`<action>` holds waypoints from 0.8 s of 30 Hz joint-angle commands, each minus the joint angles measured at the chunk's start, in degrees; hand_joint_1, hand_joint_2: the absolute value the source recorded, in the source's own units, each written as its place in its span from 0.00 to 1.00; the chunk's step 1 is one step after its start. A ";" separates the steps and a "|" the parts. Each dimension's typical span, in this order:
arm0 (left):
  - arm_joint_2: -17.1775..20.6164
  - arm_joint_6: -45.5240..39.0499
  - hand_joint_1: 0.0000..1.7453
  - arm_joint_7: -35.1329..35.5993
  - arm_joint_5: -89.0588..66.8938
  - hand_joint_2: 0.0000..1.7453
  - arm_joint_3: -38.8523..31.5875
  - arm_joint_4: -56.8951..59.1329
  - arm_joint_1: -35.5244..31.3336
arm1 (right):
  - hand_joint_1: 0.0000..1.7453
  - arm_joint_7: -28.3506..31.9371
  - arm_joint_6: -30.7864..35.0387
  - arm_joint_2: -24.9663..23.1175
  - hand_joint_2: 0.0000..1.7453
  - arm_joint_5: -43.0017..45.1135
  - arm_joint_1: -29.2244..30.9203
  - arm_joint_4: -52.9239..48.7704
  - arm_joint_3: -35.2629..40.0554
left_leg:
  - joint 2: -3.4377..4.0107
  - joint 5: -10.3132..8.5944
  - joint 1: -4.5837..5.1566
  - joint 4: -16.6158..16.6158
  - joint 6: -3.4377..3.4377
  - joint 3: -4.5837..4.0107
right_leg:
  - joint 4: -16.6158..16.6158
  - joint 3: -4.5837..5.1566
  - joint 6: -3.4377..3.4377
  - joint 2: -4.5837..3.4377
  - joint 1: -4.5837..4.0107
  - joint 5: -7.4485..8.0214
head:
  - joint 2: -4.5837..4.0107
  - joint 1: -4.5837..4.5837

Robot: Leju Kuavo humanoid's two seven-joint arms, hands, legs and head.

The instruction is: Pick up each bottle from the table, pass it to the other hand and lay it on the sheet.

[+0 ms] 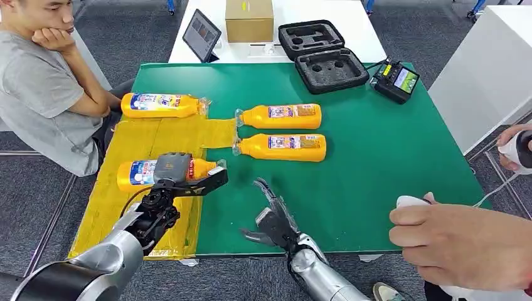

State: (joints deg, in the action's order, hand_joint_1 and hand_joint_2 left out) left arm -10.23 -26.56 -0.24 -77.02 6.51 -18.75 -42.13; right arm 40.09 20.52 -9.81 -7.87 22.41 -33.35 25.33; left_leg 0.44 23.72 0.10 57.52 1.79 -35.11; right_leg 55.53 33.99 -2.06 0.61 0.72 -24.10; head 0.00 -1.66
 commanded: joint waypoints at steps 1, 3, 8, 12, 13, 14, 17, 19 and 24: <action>0.89 1.27 0.75 0.08 -0.19 1.00 -0.14 3.85 -2.07 | 0.00 -0.09 -0.24 0.14 1.00 0.34 1.99 3.04 -0.95 | 0.02 0.11 -0.05 0.02 -0.10 0.22 | 0.00 -0.21 0.08 -0.10 -0.04 -0.08 | 0.00 0.00; 0.89 1.27 0.77 0.08 -0.19 1.00 -0.14 3.85 -2.07 | 0.00 -0.09 -0.24 0.14 1.00 0.34 1.99 3.04 -0.95 | 0.02 0.03 -0.02 -0.02 -0.05 0.09 | -0.02 -0.07 0.04 -0.06 -0.01 -0.02 | 0.00 0.00; 1.08 1.93 0.57 0.23 0.16 1.00 -0.50 4.12 -2.10 | 0.00 -0.09 -0.67 -0.06 1.00 0.49 2.31 3.54 -1.03 | 0.02 0.03 -0.02 -0.02 -0.05 0.10 | -0.01 -0.08 0.04 -0.06 -0.01 -0.02 | 0.00 0.00; 1.18 2.20 0.37 0.13 0.46 1.00 -0.77 4.19 -2.07 | 0.00 -0.09 -0.86 -0.20 1.00 0.51 2.48 3.87 -1.01 | 0.05 0.11 -0.05 0.01 -0.11 0.25 | 0.01 -0.23 0.09 -0.13 -0.04 -0.08 | 0.00 0.00; 1.18 2.20 0.31 0.13 0.46 1.00 -0.77 4.19 -2.07 | 0.00 -0.09 -0.86 -0.20 1.00 0.51 2.48 3.87 -1.01 | 0.05 0.14 -0.07 0.04 -0.12 0.27 | 0.03 -0.25 0.10 -0.14 -0.05 -0.10 | 0.00 0.00; 1.18 2.20 0.30 0.13 0.46 1.00 -0.77 4.19 -2.07 | 0.00 -0.09 -0.86 -0.20 1.00 0.51 2.48 3.87 -1.01 | 0.04 0.11 -0.05 0.00 -0.10 0.25 | 0.00 -0.23 0.09 -0.12 -0.04 -0.08 | 0.00 0.00; 1.18 2.20 0.18 0.13 0.46 1.00 -0.77 4.19 -2.07 | 0.00 -0.09 -0.86 -0.20 1.00 0.51 2.48 3.87 -1.01 | 0.06 0.10 -0.06 0.02 -0.10 0.20 | 0.00 -0.19 0.08 -0.13 -0.05 -0.06 | 0.00 0.00; 1.04 3.15 0.17 -0.07 0.60 1.00 -0.83 4.37 -2.14 | 0.00 -0.09 -0.75 -0.31 1.00 0.62 2.87 4.58 -1.19 | 0.04 0.05 -0.01 -0.01 -0.06 0.14 | 0.00 -0.11 0.05 -0.09 -0.01 -0.03 | 0.00 0.00; 0.97 3.74 0.14 -0.01 0.66 1.00 -0.87 4.52 -2.16 | 0.00 -0.09 -0.73 -0.29 1.00 0.74 2.87 4.76 -1.33 | 0.04 0.13 -0.06 0.04 -0.11 0.25 | 0.02 -0.24 0.09 -0.12 -0.05 -0.09 | 0.00 0.00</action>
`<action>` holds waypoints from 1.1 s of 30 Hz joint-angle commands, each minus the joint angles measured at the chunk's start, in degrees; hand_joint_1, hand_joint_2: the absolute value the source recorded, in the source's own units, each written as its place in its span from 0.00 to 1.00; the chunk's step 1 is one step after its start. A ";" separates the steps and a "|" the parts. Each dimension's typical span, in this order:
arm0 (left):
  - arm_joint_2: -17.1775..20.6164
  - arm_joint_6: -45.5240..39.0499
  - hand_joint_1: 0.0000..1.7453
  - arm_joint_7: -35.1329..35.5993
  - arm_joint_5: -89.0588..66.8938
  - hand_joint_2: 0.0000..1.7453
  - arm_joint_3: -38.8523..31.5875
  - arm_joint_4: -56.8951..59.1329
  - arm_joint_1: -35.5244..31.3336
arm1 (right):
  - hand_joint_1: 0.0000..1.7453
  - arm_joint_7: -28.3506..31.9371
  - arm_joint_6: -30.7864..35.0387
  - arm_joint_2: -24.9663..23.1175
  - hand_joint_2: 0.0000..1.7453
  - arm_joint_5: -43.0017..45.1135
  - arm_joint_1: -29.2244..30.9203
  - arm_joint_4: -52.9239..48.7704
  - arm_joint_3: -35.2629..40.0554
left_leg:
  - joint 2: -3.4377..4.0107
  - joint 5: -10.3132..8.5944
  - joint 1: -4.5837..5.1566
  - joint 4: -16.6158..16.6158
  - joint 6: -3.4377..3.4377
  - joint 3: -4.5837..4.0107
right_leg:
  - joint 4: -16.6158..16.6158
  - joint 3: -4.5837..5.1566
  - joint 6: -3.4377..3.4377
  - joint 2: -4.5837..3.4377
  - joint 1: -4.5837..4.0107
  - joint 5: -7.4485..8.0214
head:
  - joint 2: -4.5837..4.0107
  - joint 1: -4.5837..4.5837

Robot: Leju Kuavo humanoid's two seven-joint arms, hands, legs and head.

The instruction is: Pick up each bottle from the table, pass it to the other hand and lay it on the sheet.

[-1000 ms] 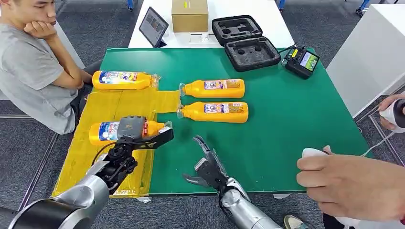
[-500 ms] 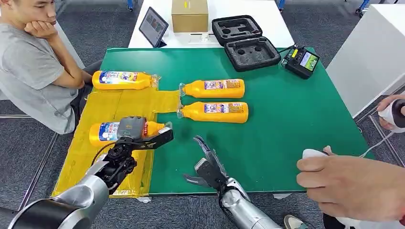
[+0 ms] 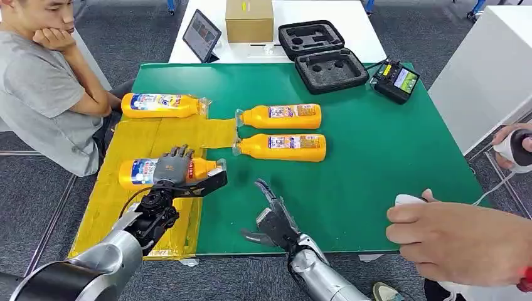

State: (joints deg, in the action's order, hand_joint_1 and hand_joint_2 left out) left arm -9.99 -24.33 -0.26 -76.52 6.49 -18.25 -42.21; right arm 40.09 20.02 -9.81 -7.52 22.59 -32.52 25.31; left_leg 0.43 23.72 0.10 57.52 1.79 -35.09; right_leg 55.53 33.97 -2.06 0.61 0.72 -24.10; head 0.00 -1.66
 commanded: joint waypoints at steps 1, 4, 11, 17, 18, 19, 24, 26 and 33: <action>0.73 2.19 0.15 -0.05 0.43 1.00 -1.07 4.19 -2.22 | 0.00 -0.09 -0.30 -0.31 1.00 0.41 2.65 3.89 -1.31 | 0.05 0.07 -0.02 -0.01 -0.07 0.15 | 0.00 -0.12 0.06 -0.10 -0.02 -0.05 | 0.00 0.00; 0.84 2.98 0.19 -0.19 0.83 1.00 -1.42 4.30 -2.22 | 0.00 -0.09 -0.48 -0.33 1.00 0.40 2.58 3.84 -1.27 | 0.03 0.09 -0.05 0.01 -0.09 0.19 | 0.00 -0.18 0.08 -0.09 -0.04 -0.07 | 0.00 0.00; 0.99 4.48 0.11 -0.47 0.83 1.00 -1.34 4.45 -1.87 | 0.00 -0.09 -0.59 -0.17 1.00 0.69 2.56 3.68 -1.51 | 0.05 0.05 -0.01 -0.01 -0.07 0.15 | 0.00 -0.13 0.05 -0.09 -0.01 -0.03 | 0.00 0.00; 0.90 4.70 0.13 -0.46 0.76 1.00 -1.25 4.42 -1.79 | 0.00 -0.09 -0.46 -0.09 1.00 0.74 2.52 3.69 -1.60 | 0.06 0.11 -0.04 0.01 -0.10 0.29 | 0.00 -0.26 0.08 -0.13 -0.03 -0.07 | 0.00 0.00; 0.85 4.45 0.14 -0.75 0.38 1.00 -0.85 4.12 -1.53 | 0.00 -0.09 -0.25 0.05 1.00 0.76 2.34 3.63 -1.64 | 0.05 0.09 -0.03 -0.03 -0.10 0.32 | -0.02 -0.27 0.08 -0.12 -0.02 -0.07 | 0.00 0.00; 0.59 4.09 0.13 -1.68 0.50 1.00 -0.80 3.79 -1.40 | 0.00 -0.09 -0.05 0.20 1.00 0.87 2.09 3.35 -1.77 | 0.03 0.05 0.00 -0.03 -0.06 0.22 | -0.01 -0.19 0.05 -0.08 0.00 -0.04 | 0.00 0.00; -0.46 2.03 0.06 -3.49 0.16 1.00 -0.08 2.73 -1.61 | 0.00 -0.09 0.01 0.53 1.00 1.01 1.62 2.98 -1.92 | -0.04 0.10 -0.06 -0.01 -0.11 0.34 | -0.03 -0.32 0.08 -0.04 -0.05 -0.09 | 0.00 0.00; -0.46 2.03 0.06 -3.49 0.16 1.00 -0.08 2.73 -1.61 | 0.00 -0.09 0.01 0.53 1.00 1.01 1.62 2.98 -1.92 | -0.04 0.04 -0.02 0.00 -0.06 0.21 | -0.02 -0.19 0.04 -0.01 -0.01 -0.04 | 0.00 0.00; -2.17 0.20 0.00 -6.03 -0.87 0.00 1.81 1.15 -2.33 | 0.00 -0.09 0.35 0.32 1.00 1.13 1.59 3.13 -2.21 | -0.08 0.04 -0.03 0.00 -0.07 0.21 | -0.01 -0.19 0.05 0.02 -0.02 -0.05 | 0.00 0.00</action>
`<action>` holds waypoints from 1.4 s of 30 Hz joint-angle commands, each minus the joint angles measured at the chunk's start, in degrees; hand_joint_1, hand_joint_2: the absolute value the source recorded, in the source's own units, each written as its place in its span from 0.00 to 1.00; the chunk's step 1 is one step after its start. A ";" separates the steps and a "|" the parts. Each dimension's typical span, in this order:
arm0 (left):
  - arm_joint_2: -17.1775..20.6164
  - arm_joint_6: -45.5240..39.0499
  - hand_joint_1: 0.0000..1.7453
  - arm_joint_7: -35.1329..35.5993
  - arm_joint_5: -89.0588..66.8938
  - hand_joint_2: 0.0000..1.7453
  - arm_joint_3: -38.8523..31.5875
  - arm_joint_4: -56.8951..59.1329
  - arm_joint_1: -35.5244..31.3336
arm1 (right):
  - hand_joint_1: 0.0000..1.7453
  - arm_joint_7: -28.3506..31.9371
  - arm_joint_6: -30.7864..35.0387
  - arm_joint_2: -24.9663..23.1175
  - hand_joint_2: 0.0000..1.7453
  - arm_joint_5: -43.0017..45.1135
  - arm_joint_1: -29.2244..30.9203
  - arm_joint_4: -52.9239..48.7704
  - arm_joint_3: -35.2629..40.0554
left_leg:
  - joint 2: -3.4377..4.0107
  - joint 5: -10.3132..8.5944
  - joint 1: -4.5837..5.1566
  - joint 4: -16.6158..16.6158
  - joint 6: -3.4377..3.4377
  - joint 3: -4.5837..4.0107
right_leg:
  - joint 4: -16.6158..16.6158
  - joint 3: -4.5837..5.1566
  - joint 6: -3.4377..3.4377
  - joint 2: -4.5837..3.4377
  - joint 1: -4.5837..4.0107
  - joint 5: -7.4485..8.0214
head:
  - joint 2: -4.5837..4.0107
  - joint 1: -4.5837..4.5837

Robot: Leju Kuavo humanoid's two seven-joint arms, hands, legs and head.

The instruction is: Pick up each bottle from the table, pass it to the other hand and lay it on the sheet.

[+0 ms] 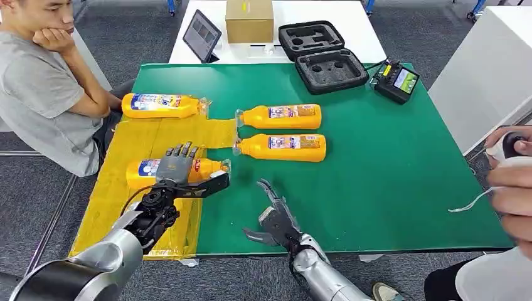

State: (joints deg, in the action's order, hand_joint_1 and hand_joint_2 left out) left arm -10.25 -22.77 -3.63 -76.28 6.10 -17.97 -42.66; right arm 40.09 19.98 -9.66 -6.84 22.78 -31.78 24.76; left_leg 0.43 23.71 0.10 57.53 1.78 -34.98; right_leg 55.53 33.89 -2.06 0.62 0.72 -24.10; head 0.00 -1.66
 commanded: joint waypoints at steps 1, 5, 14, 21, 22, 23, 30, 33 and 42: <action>-2.16 -1.34 0.00 -3.22 -1.11 0.00 2.43 0.55 -1.88 | 0.00 -0.09 0.53 0.21 1.00 0.42 1.26 2.25 -1.66 | -0.10 0.09 -0.05 0.04 -0.08 0.14 | 0.01 -0.18 0.07 0.03 -0.04 -0.10 | 0.00 0.00; -3.62 -4.37 0.00 -6.51 -0.99 0.00 4.07 -3.63 -0.35 | 0.00 -0.09 1.20 0.61 1.00 0.71 0.00 0.82 -2.28 | -0.16 0.10 -0.06 0.06 -0.08 0.10 | 0.01 -0.18 0.06 0.08 -0.05 -0.11 | 0.00 0.02; -3.37 -2.90 0.00 -8.40 -1.27 0.00 8.72 -12.05 3.50 | 0.00 -0.09 2.06 1.32 1.00 1.00 -2.02 -1.44 -3.33 | -0.06 0.06 -0.01 -0.01 -0.08 0.06 | -0.02 -0.09 0.06 0.00 -0.01 -0.06 | 0.00 -0.02; -1.33 -2.85 0.00 -8.33 0.37 0.00 12.54 -20.36 7.62 | 0.00 -0.09 2.09 1.56 1.00 0.54 -3.11 -2.65 -3.33 | -0.02 0.13 -0.05 0.02 -0.11 0.17 | 0.00 -0.18 0.08 -0.07 -0.04 -0.10 | 0.00 0.00; -1.33 -2.85 0.00 -8.33 0.37 0.00 12.54 -20.36 7.62 | 0.00 -0.09 2.09 1.56 1.00 0.54 -3.11 -2.65 -3.33 | 0.01 0.11 -0.04 0.00 -0.09 0.13 | -0.01 -0.14 0.07 -0.08 -0.03 -0.08 | 0.00 -0.02; -0.77 -2.56 0.00 -8.20 0.36 0.00 13.19 -21.55 8.22 | 0.00 -0.09 2.07 1.59 1.00 0.46 -3.18 -2.72 -3.28 | 0.04 0.17 -0.05 0.01 -0.12 0.23 | -0.01 -0.23 0.09 -0.13 -0.04 -0.12 | 0.00 0.00; 0.17 -3.62 0.00 -11.35 6.47 0.00 15.92 -31.98 12.79 | 0.00 -0.09 2.93 2.11 1.00 0.09 -3.76 -3.73 -3.03 | 0.04 0.10 -0.03 -0.02 -0.09 0.11 | -0.02 -0.12 0.07 -0.11 -0.02 -0.07 | 0.00 0.00; 0.01 -3.40 0.00 -12.39 8.80 0.00 16.12 -33.85 13.44 | 0.00 -0.09 3.26 2.17 1.00 -0.07 -3.94 -4.16 -2.87 | 0.00 0.08 -0.03 -0.01 -0.09 0.06 | -0.02 -0.07 0.06 -0.06 -0.02 -0.06 | 0.00 -0.02; 2.13 -2.82 0.00 -31.67 47.14 1.00 15.95 -46.72 24.28 | 0.00 -0.09 10.59 4.84 1.00 -1.66 -10.10 -28.29 0.32 | 0.16 0.15 -0.02 -0.03 -0.11 0.18 | -0.01 -0.14 0.09 -0.23 -0.01 -0.09 | 0.00 -0.02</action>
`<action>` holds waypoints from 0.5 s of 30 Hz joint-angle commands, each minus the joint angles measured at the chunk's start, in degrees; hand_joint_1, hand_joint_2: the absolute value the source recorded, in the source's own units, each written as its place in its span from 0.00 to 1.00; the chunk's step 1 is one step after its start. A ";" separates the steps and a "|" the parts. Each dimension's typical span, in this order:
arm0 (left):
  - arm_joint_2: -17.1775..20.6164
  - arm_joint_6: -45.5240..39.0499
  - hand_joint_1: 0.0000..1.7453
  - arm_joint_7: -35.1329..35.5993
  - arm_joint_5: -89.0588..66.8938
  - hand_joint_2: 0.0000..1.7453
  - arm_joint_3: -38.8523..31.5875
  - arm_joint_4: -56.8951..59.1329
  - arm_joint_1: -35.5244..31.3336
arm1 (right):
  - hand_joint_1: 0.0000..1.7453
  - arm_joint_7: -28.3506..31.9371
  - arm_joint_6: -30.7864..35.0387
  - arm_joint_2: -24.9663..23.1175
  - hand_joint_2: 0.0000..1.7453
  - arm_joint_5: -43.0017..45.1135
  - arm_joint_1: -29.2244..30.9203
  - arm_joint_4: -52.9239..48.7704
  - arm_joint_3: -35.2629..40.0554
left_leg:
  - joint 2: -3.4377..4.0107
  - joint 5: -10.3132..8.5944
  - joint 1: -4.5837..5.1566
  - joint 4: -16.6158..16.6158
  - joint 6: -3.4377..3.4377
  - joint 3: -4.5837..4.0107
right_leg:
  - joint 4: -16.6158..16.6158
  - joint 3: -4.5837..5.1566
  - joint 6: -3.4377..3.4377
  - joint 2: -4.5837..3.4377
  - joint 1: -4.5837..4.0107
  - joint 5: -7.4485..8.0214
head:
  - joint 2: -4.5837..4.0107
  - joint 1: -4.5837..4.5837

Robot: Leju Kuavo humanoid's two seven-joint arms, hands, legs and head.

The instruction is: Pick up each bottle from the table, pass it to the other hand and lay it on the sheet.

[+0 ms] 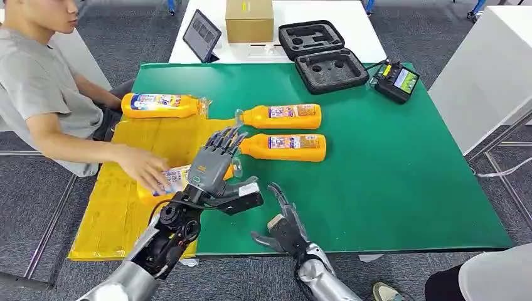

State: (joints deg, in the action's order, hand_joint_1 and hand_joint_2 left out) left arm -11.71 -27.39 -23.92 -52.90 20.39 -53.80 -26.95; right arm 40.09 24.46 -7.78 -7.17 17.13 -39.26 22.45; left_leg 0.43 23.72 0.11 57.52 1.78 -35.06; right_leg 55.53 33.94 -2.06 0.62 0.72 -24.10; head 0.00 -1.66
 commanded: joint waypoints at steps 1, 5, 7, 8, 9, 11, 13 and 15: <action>3.90 1.42 0.00 -12.32 25.22 1.00 2.24 -11.45 9.52 | 0.00 -0.09 7.61 3.62 1.00 -1.72 -5.25 -23.57 2.81 | 0.15 0.12 -0.01 -0.03 -0.09 0.21 | -0.01 -0.13 0.07 -0.20 0.00 -0.07 | 0.00 0.00; 3.47 2.80 0.00 -12.57 30.92 1.00 2.44 -14.40 10.86 | 0.00 -0.09 9.63 5.20 1.00 -2.82 -6.73 -29.06 2.46 | 0.01 0.09 -0.02 -0.01 -0.07 0.12 | -0.01 -0.08 0.06 -0.05 -0.02 -0.07 | 0.00 0.00; 3.60 2.58 0.00 -12.80 33.16 1.00 2.03 -15.54 11.96 | 0.00 -0.09 10.25 5.74 1.00 -3.42 -8.07 -31.57 2.58 | -0.08 0.08 -0.01 0.01 -0.06 0.08 | 0.01 -0.05 0.05 0.03 0.00 -0.09 | 0.00 0.00; 3.60 2.58 0.00 -12.80 33.16 1.00 2.03 -15.54 11.96 | 0.00 -0.09 10.25 5.74 1.00 -3.42 -8.07 -31.57 2.58 | -0.09 0.13 -0.03 0.03 -0.09 0.18 | 0.02 -0.16 0.07 0.02 -0.02 -0.13 | 0.00 0.00; 3.83 2.29 0.00 -13.59 34.33 1.00 1.76 -15.79 12.89 | 0.00 -0.09 10.44 5.90 1.00 -3.67 -8.98 -32.71 2.78 | -0.01 0.10 -0.02 -0.01 -0.07 0.14 | -0.02 -0.10 0.06 -0.05 -0.01 -0.08 | 0.00 0.00; 3.75 2.52 0.00 -14.24 35.85 1.00 1.38 -15.98 13.49 | 0.00 -0.09 10.83 6.10 1.00 -3.76 -9.46 -33.22 2.97 | 0.01 0.13 -0.03 -0.04 -0.09 0.21 | -0.06 -0.18 0.07 -0.08 -0.02 -0.10 | 0.00 0.02; 3.75 2.52 0.00 -14.24 35.85 1.00 1.38 -15.98 13.49 | 0.00 -0.09 10.83 6.10 1.00 -3.76 -9.46 -33.22 2.97 | -0.04 0.13 -0.03 -0.05 -0.11 0.23 | -0.04 -0.21 0.09 -0.03 -0.01 -0.12 | 0.00 0.00; 3.75 2.52 0.00 -14.24 35.85 1.00 1.38 -15.98 13.49 | 0.00 -0.09 10.83 6.10 1.00 -3.76 -9.46 -33.22 2.97 | -0.02 0.06 -0.01 -0.04 -0.07 0.06 | -0.05 -0.03 0.05 -0.02 0.00 -0.04 | 0.00 0.00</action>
State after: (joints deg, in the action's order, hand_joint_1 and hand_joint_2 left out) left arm -9.66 -25.07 -37.85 -17.86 21.40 -68.78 -14.22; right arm 40.13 34.88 -3.87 -11.17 8.71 -68.21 23.91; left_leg 0.42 23.75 0.11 57.51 1.78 -35.08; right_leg 55.51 33.98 -2.05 0.62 0.74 -24.12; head 0.00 -1.66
